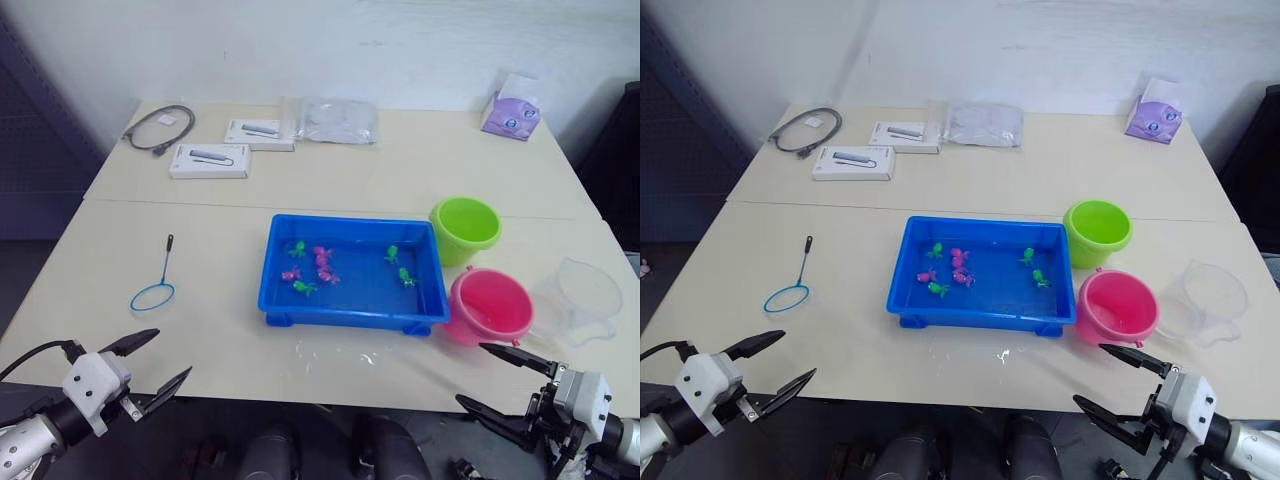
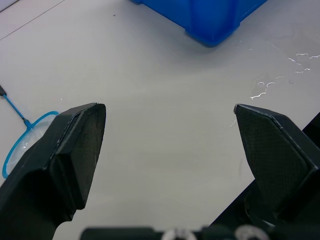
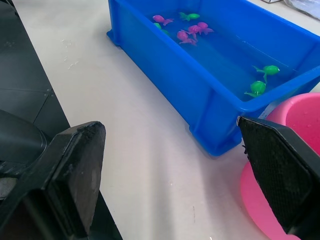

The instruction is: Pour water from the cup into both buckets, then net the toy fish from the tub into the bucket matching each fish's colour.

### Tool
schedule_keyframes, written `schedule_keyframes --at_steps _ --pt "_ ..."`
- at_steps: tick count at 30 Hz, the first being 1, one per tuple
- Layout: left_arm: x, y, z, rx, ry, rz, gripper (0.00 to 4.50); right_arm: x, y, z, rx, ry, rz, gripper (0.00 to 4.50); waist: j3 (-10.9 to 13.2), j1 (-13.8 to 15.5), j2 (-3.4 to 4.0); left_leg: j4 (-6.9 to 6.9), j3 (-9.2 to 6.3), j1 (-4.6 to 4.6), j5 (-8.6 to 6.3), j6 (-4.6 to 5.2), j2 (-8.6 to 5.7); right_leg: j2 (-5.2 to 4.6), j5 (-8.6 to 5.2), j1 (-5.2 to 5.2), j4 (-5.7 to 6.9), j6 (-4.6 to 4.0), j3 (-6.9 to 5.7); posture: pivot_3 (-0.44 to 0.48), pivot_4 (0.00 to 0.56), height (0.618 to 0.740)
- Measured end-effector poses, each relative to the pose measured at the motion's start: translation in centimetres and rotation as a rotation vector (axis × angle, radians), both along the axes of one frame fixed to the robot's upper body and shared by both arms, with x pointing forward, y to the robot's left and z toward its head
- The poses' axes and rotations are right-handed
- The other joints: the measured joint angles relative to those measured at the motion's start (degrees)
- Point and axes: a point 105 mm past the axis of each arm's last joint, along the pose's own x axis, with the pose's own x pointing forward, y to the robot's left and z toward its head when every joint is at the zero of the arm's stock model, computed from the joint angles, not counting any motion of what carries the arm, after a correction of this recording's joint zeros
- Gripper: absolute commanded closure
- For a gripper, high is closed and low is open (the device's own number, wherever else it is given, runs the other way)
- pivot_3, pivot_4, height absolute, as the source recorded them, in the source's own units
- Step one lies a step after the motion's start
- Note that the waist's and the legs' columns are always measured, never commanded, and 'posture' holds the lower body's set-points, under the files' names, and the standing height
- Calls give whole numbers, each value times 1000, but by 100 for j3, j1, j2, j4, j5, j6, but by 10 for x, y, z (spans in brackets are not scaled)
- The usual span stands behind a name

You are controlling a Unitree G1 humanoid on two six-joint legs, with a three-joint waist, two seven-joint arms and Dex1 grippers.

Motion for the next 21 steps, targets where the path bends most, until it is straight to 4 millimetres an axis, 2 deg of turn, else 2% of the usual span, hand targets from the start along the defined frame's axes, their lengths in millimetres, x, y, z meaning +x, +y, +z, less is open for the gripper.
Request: schedule_keyframes --at_steps 2,4,6,8,10,12,15,17,21 --pt "5 -4 2 -23 12 -27 85 -3 -2 -1 16 3 -45 0 0 12 1 0 1 0 0 0 0 0 0 -1 3 0 0 0 150 740" --pt "18 -19 12 -91 29 -110 85 -9 -2 -3 88 5 -161 0 -2 125 4 0 -25 -8 22 -34 0 0 -5 -5 11 -8 -2 0 150 740" --pt "32 -48 29 -168 24 -252 85 -16 -3 1 151 -6 -294 0 -6 193 19 1 -21 -10 14 -62 -2 0 -5 -5 19 -9 10 0 150 740" --pt "35 -74 42 -210 5 -368 85 -24 -10 5 179 -24 -420 0 -17 154 31 0 -8 -5 14 -62 -4 1 -4 -1 21 -6 25 0 150 740" --pt "36 -95 44 -238 25 -466 85 -31 -27 8 218 -49 -603 0 -20 39 30 -2 10 3 14 -59 -4 6 -2 -2 26 -2 40 0 150 740" --pt "38 -111 45 -254 44 -533 85 -36 -42 9 273 -76 -769 0 -19 -64 27 -5 30 10 15 -59 -2 12 0 -6 34 4 56 0 150 740" --pt "47 -129 57 -267 15 -610 85 -46 -55 -1 345 -68 -975 0 -20 -90 29 -12 32 17 23 -78 -1 12 -2 -15 49 6 62 0 150 740" --pt "50 -140 65 -269 -6 -665 85 -47 -60 -8 377 -60 -1086 0 -20 -99 28 -16 33 16 30 -92 -2 12 -2 -21 57 6 67 0 150 740" --pt "54 -158 71 -263 -25 -759 85 -32 -77 -23 453 -26 -1314 0 -21 -175 28 -24 51 19 41 -99 -2 14 -3 -38 74 3 88 0 150 740"
